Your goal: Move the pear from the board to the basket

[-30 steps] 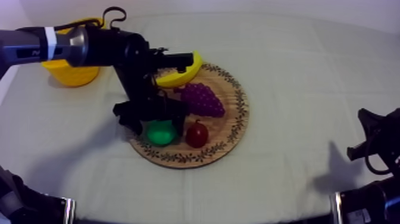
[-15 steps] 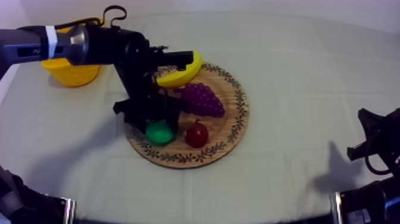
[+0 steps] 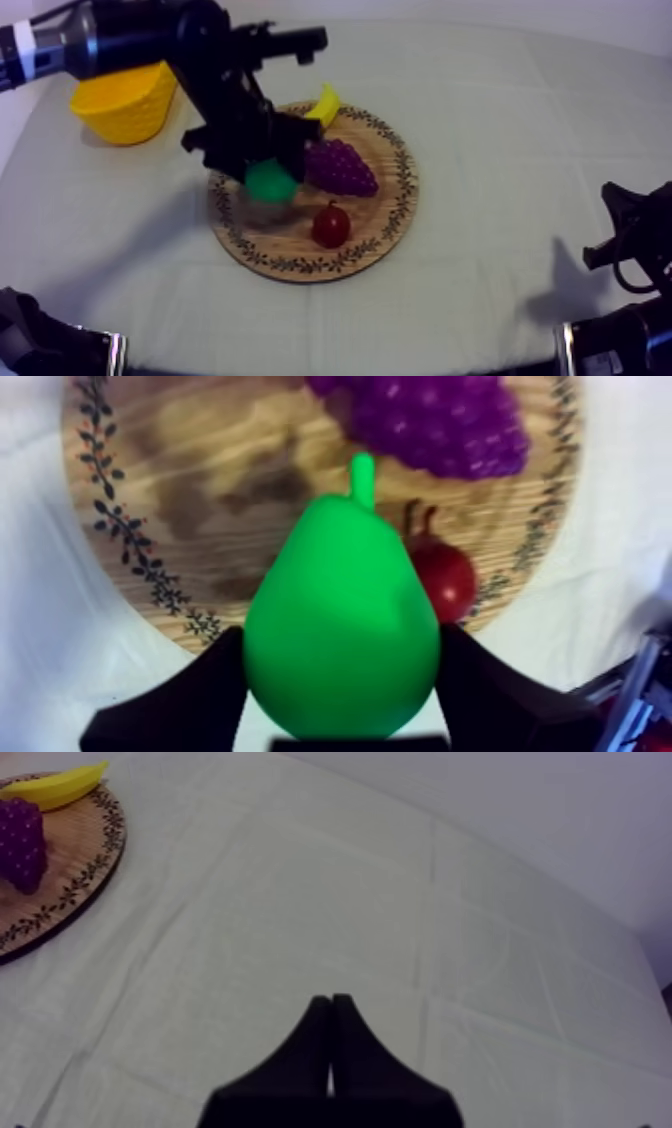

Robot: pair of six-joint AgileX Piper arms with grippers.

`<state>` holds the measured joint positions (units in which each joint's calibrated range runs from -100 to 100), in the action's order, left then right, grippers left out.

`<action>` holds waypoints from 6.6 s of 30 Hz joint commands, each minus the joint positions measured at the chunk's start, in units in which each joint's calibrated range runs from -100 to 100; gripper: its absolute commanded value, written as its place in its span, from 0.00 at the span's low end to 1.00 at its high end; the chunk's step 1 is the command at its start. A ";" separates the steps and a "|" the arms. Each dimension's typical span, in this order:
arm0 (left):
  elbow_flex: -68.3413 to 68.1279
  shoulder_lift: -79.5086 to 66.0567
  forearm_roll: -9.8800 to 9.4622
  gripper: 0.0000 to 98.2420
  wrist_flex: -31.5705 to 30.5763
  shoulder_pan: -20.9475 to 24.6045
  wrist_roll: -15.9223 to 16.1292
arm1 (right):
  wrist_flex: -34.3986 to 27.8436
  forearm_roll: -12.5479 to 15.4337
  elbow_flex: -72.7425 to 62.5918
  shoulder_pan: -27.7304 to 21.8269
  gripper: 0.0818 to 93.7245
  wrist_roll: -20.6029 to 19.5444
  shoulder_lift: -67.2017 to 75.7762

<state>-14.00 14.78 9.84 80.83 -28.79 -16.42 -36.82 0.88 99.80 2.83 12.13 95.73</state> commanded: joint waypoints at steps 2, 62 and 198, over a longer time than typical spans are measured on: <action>2.93 -2.94 -0.49 0.59 2.74 0.40 -0.48 | 0.04 0.02 -0.02 0.01 0.00 0.01 0.03; 40.30 3.84 -6.38 0.60 18.99 31.20 11.05 | 0.04 0.02 -0.02 0.01 0.00 0.01 0.03; -56.68 -79.01 -0.76 0.03 -36.92 32.66 18.47 | 0.04 0.02 -0.02 0.01 0.00 0.01 0.03</action>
<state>-66.52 -58.64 8.99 45.90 3.88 1.90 -36.82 0.88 99.80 2.83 12.13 95.73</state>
